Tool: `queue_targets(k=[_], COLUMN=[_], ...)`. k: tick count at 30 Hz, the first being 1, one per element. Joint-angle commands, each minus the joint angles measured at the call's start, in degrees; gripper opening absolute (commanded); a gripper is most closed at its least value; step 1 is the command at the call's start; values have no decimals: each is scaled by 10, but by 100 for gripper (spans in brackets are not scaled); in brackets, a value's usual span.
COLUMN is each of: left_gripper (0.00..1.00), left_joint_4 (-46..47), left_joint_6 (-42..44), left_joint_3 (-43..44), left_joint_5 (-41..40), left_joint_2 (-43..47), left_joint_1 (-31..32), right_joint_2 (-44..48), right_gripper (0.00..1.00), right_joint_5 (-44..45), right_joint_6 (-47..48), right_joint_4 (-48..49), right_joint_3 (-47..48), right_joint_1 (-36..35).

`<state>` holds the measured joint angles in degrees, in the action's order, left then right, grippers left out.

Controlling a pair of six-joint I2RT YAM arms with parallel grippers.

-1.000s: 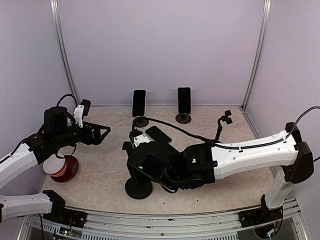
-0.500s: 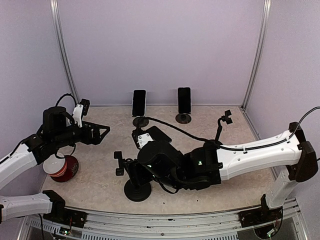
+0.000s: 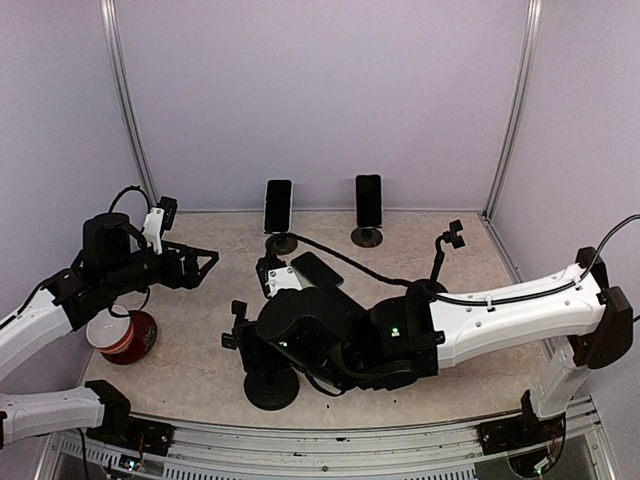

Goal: Place the phone on the phone stand
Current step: Pick up the phone stand at the center of the board.

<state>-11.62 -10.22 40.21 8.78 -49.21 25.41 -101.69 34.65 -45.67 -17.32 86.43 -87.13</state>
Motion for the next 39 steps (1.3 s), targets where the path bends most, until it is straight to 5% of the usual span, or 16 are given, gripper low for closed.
queue_targets(k=[1,30,39], left_gripper=[99,99,99], left_joint_4=[8,9,9], left_joint_6=[-2,-4,-3], left_joint_3=[0,-3,-4], left_joint_5=[4,-6,-10], left_joint_2=[10,54,67], left_joint_1=[-5,4,13], right_joint_2=[-4,-230,-227], right_gripper=[81,73,35], right_joint_5=[33,119,145], right_joint_6=[-31,-208,-247], right_joint_4=[-23,-251,-297], right_joint_3=[22,347,347], right_joint_1=[-16,-50,-45])
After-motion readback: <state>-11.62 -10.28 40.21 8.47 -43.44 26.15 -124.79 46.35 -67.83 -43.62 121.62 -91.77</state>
